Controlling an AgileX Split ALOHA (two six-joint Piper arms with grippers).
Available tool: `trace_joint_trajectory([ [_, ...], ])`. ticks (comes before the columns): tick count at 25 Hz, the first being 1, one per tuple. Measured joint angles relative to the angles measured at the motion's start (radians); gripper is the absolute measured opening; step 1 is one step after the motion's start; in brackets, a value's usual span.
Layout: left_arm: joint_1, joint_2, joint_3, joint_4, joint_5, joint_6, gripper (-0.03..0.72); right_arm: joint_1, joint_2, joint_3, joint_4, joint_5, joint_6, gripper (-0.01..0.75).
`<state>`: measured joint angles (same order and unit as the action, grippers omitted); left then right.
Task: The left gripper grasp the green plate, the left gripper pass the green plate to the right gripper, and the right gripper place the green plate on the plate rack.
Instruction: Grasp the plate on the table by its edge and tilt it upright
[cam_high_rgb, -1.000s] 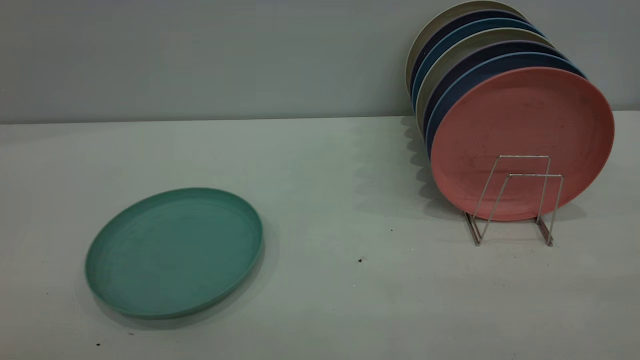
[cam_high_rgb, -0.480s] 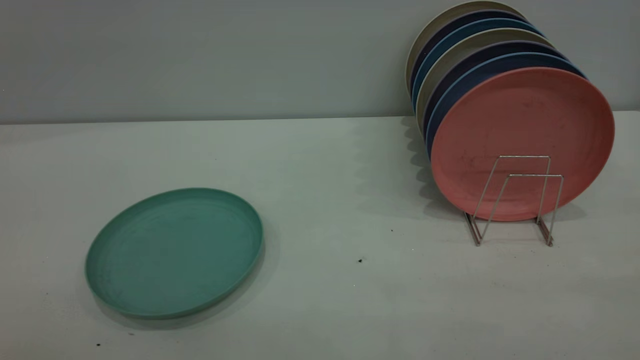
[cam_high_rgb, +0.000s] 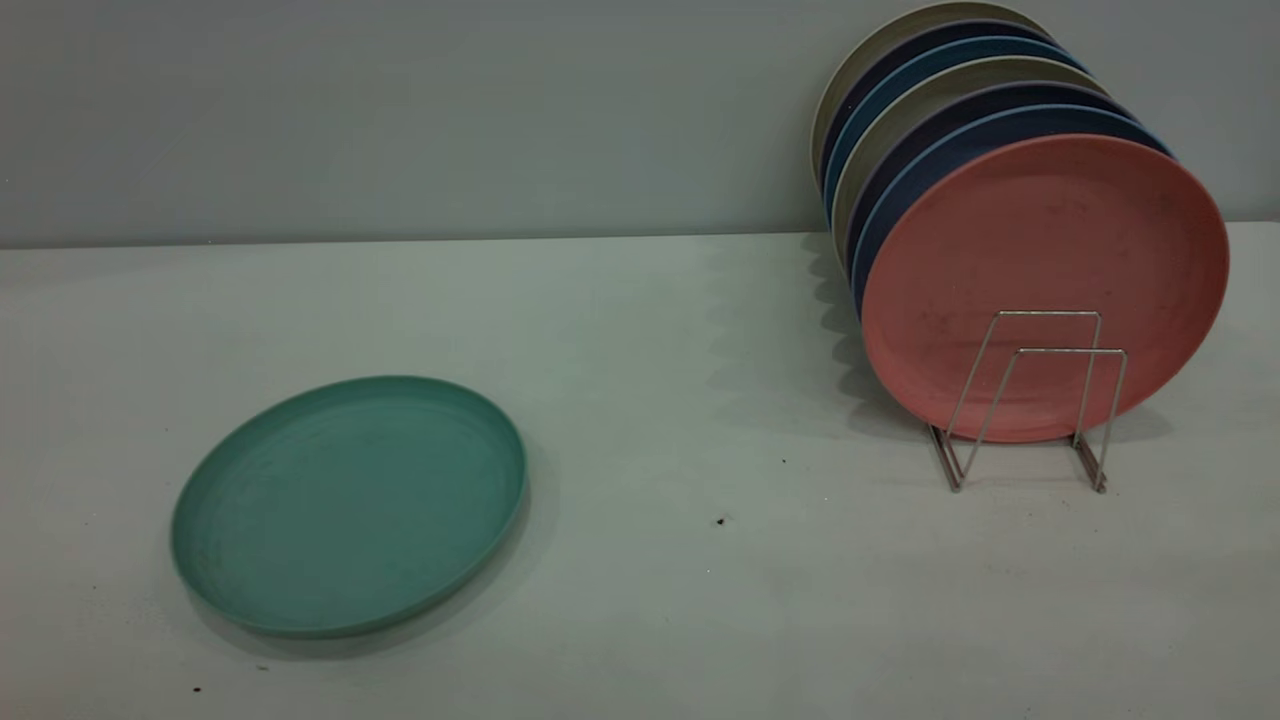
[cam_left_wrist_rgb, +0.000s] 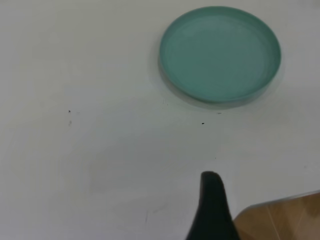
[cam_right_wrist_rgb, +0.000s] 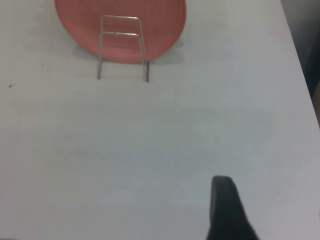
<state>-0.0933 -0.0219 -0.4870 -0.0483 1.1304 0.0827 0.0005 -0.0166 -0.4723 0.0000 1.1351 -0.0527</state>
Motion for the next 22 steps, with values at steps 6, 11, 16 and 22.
trace_joint_trajectory([
  [6,0.000,0.000,0.000,0.000,0.000,-0.001,0.582,0.000,0.000,0.000,0.000,0.000,0.000,0.453],
  [11,0.000,0.000,0.000,0.001,0.000,-0.002,0.582,0.000,0.000,0.000,0.000,0.000,0.000,0.453],
  [16,0.000,0.076,-0.028,0.027,0.005,-0.073,0.582,0.000,0.012,-0.029,0.019,-0.017,0.001,0.457],
  [22,0.000,0.374,-0.139,0.071,-0.119,-0.096,0.582,0.000,0.229,-0.106,0.047,-0.156,-0.002,0.490],
])
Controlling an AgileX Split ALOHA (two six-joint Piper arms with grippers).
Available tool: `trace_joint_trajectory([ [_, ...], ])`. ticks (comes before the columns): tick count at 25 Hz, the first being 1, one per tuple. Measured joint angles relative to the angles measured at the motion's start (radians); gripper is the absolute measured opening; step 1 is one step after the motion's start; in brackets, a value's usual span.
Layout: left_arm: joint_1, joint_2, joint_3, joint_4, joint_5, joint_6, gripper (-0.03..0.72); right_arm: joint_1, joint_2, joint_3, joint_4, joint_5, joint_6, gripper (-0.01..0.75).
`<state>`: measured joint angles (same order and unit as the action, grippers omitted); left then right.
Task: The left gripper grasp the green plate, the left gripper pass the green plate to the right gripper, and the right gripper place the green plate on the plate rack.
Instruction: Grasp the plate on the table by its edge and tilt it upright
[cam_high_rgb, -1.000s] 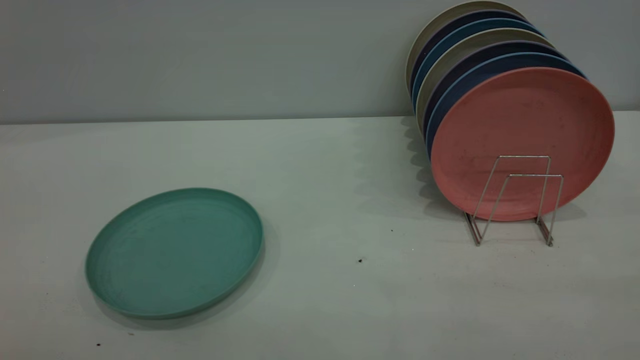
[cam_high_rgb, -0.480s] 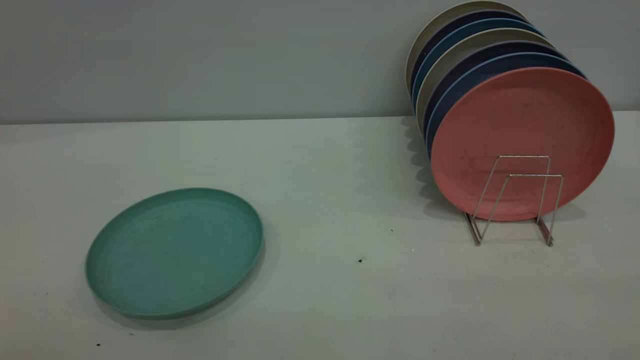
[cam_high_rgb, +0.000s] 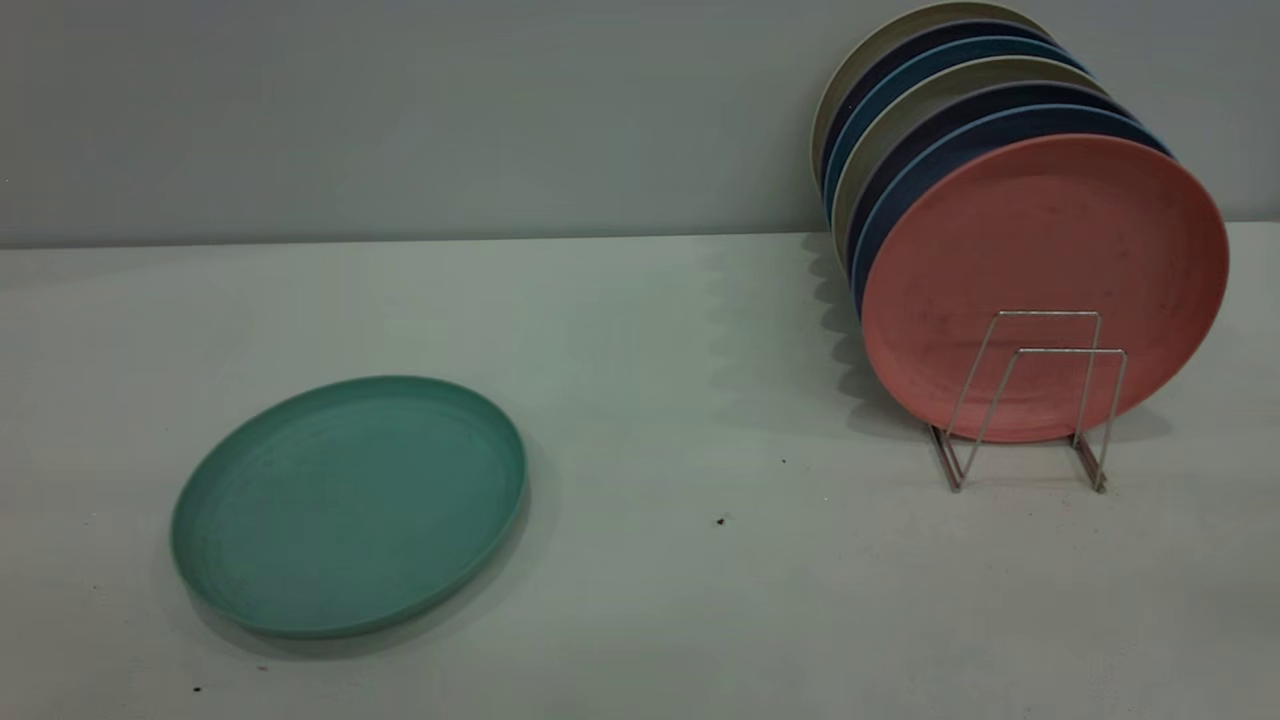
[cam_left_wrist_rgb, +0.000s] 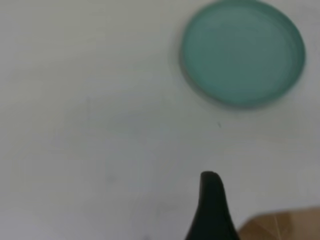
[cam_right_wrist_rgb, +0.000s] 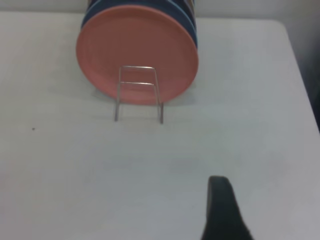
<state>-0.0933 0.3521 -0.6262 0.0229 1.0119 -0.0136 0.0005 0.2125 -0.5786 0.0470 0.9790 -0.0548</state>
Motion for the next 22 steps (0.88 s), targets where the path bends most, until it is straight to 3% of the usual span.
trace_joint_trajectory([
  [6,0.000,0.330,-0.092,-0.009,-0.176,0.000,0.582,0.000,0.328,-0.056,0.082,-0.162,-0.129,0.507],
  [10,0.000,0.531,-0.113,-0.059,-0.297,-0.001,0.582,0.000,0.537,-0.067,0.300,-0.320,-0.347,0.508],
  [15,0.000,0.759,-0.163,-0.130,-0.354,-0.001,0.582,0.005,0.761,-0.081,0.688,-0.356,-0.706,0.508],
  [18,0.000,0.875,-0.194,-0.139,-0.377,-0.001,0.582,0.055,0.871,-0.084,0.882,-0.381,-0.887,0.508],
  [22,0.000,1.032,-0.232,-0.139,-0.392,0.007,0.582,0.200,1.020,-0.087,1.046,-0.441,-1.005,0.508],
])
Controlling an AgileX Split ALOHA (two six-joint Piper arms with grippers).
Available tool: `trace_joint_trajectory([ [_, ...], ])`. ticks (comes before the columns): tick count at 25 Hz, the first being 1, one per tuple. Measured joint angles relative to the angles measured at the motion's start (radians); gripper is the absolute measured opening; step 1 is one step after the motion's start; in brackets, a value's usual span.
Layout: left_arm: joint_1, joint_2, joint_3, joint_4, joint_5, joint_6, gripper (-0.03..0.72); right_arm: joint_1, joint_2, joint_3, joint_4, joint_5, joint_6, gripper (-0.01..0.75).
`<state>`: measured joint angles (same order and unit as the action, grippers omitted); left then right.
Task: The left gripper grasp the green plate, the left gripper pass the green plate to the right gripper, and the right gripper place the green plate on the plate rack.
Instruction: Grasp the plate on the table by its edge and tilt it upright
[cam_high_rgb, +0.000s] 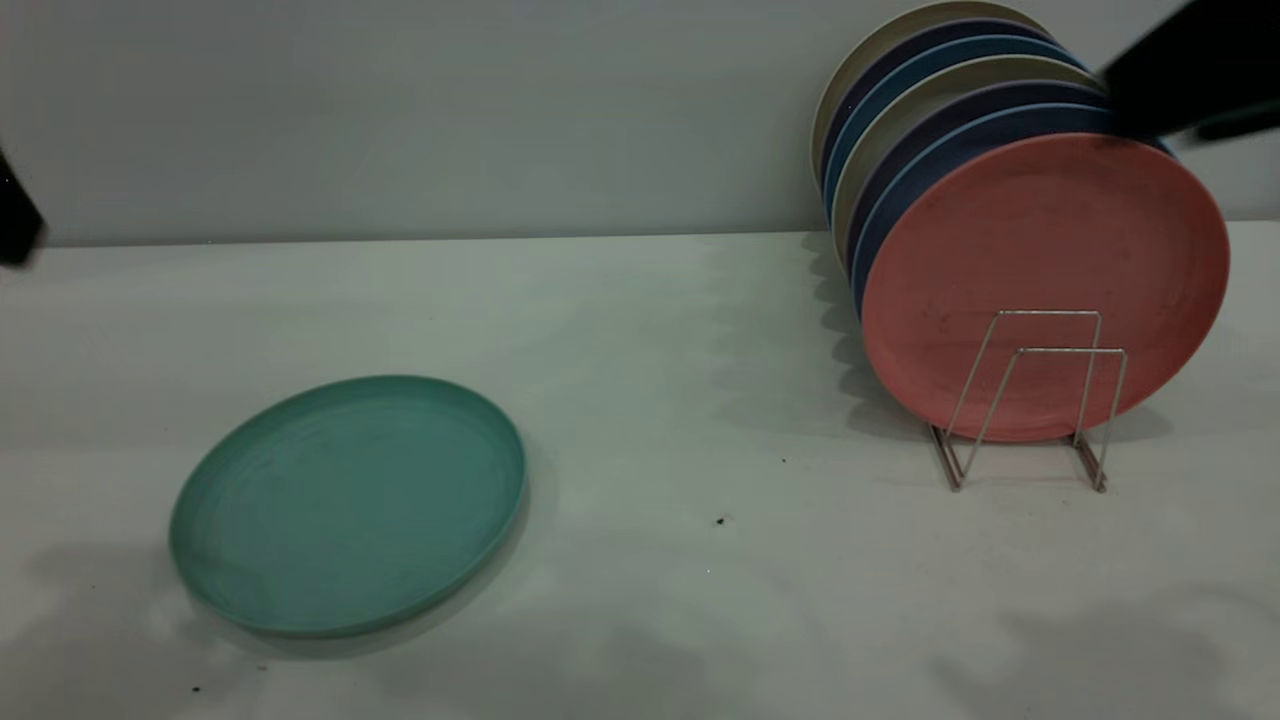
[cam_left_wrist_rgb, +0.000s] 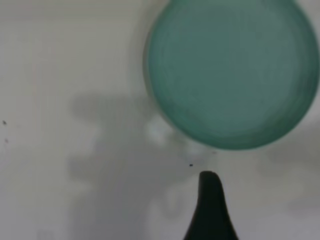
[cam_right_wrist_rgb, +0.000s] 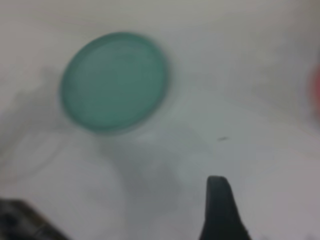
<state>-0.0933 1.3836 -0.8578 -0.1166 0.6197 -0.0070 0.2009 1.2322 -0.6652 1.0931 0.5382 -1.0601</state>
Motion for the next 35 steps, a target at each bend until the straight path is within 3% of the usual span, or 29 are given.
trace_joint_trajectory([
  [5,0.051,0.182,-0.053,0.011,-0.012,0.032,0.582,0.201,0.192,-0.060,0.075,-0.026,-0.017,0.508],
  [10,0.172,0.373,-0.133,0.002,-0.013,0.076,0.582,0.316,0.342,-0.159,0.111,-0.026,-0.019,0.508],
  [19,0.228,0.661,-0.259,-0.244,-0.012,0.333,0.582,0.328,0.484,-0.196,0.211,0.019,-0.021,0.508],
  [26,0.229,0.773,-0.266,-0.388,-0.085,0.456,0.574,0.328,0.485,-0.196,0.214,0.034,-0.021,0.508],
  [35,0.229,0.842,-0.266,-0.520,-0.152,0.506,0.480,0.328,0.485,-0.196,0.215,0.031,-0.021,0.508],
])
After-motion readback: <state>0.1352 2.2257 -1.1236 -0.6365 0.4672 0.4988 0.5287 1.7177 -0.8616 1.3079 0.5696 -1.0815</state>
